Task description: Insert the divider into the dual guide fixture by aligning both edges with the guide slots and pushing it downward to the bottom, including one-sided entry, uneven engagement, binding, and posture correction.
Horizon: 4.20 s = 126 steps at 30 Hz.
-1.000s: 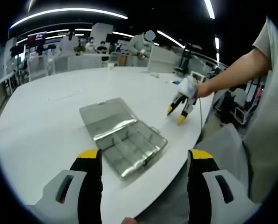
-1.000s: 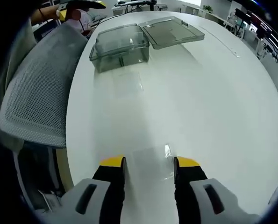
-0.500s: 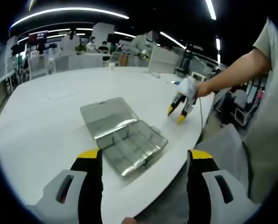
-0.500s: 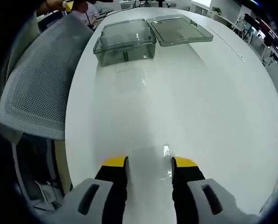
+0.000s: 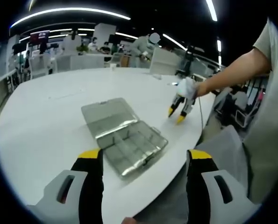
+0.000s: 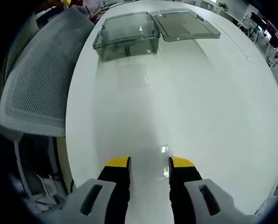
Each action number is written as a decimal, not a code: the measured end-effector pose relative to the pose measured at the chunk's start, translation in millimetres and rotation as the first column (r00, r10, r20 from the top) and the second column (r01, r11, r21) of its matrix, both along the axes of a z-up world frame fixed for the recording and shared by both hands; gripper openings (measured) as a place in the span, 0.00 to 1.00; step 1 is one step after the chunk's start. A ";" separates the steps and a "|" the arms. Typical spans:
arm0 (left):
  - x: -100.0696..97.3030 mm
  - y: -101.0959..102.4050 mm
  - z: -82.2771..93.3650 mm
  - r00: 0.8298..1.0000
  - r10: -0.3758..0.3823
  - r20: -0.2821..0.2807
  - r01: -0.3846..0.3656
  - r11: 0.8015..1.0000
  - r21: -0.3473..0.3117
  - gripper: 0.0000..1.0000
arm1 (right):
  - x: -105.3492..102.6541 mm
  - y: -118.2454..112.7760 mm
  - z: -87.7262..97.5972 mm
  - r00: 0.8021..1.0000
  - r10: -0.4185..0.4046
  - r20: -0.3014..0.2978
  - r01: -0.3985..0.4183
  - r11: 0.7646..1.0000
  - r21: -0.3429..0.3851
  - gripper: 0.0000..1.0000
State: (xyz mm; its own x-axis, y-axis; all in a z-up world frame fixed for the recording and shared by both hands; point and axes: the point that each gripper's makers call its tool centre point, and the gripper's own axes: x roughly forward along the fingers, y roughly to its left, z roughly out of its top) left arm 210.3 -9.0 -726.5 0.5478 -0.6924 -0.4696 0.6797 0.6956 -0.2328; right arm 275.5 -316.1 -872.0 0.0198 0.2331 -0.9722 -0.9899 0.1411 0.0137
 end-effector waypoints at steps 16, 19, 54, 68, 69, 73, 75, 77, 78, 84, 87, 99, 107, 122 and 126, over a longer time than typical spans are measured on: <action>-0.4 1.6 0.3 1.000 0.005 0.003 -0.005 1.000 -0.009 0.69 | -5.6 0.5 2.2 1.000 -0.008 -0.006 0.008 1.000 -0.010 0.27; -0.6 1.6 0.2 1.000 0.005 0.003 -0.005 1.000 -0.013 0.69 | -6.7 2.2 4.2 1.000 -0.003 -0.002 0.003 1.000 -0.010 0.27; -1.3 -33.2 0.1 0.996 -0.084 -0.027 0.081 0.992 -0.096 0.57 | -29.4 95.8 78.6 0.979 0.151 0.134 -0.160 0.985 0.059 0.27; 5.7 -61.7 -3.5 0.988 -0.104 -0.115 0.079 0.976 -0.202 0.43 | -50.1 148.9 106.0 0.954 0.227 0.194 -0.250 0.963 0.104 0.27; 5.9 -63.6 -3.5 0.987 -0.107 -0.118 0.081 0.975 -0.205 0.42 | -50.9 151.7 107.7 0.952 0.231 0.199 -0.256 0.961 0.107 0.27; 9.3 -69.6 -3.2 0.987 -0.101 -0.128 0.071 0.973 -0.219 0.41 | -54.1 163.2 112.8 0.948 0.240 0.210 -0.269 0.956 0.120 0.27; 10.6 -71.9 -2.0 0.985 -0.098 -0.144 0.061 0.969 -0.240 0.38 | -55.6 167.5 113.9 0.946 0.244 0.214 -0.275 0.953 0.125 0.27; 12.4 -73.9 -1.2 0.983 -0.093 -0.155 0.052 0.966 -0.253 0.35 | -56.6 170.9 115.5 0.944 0.246 0.219 -0.278 0.952 0.131 0.27; 12.9 -75.0 -1.0 0.982 -0.091 -0.166 0.046 0.964 -0.261 0.34 | -57.6 173.4 117.0 0.943 0.247 0.223 -0.281 0.950 0.134 0.27; 12.5 -81.8 -1.6 0.969 -0.082 -0.233 0.007 0.952 -0.306 0.27 | -60.8 185.8 125.1 0.933 0.262 0.247 -0.302 0.943 0.141 0.27; 11.2 -84.3 -0.3 0.964 -0.079 -0.252 -0.008 0.945 -0.326 0.23 | -61.6 191.2 128.6 0.929 0.264 0.257 -0.308 0.940 0.148 0.27; 12.2 -84.1 1.4 0.939 -0.051 -0.340 -0.093 0.915 -0.393 0.16 | -64.1 209.4 138.3 0.911 0.285 0.299 -0.342 0.926 0.157 0.27; 10.4 -81.0 -1.5 0.916 -0.036 -0.400 -0.143 0.902 -0.409 0.09 | -66.4 217.4 141.6 0.902 0.293 0.317 -0.355 0.921 0.159 0.27; 9.6 -82.7 -0.4 0.890 -0.038 -0.454 -0.191 0.873 -0.448 0.01 | -67.9 225.6 144.7 0.891 0.300 0.341 -0.368 0.917 0.155 0.27; 9.1 -83.0 -1.6 0.882 -0.037 -0.470 -0.206 0.867 -0.455 0.01 | -68.4 225.9 143.8 0.890 0.300 0.342 -0.367 0.918 0.152 0.27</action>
State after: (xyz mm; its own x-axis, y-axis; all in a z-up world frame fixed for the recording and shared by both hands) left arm 219.4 -92.0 -728.1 0.4268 -0.8539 -0.2979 0.3576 0.4619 -0.8116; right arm 207.0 -90.2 -728.2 0.1930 0.4735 -0.8594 -0.9370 -0.1710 -0.3046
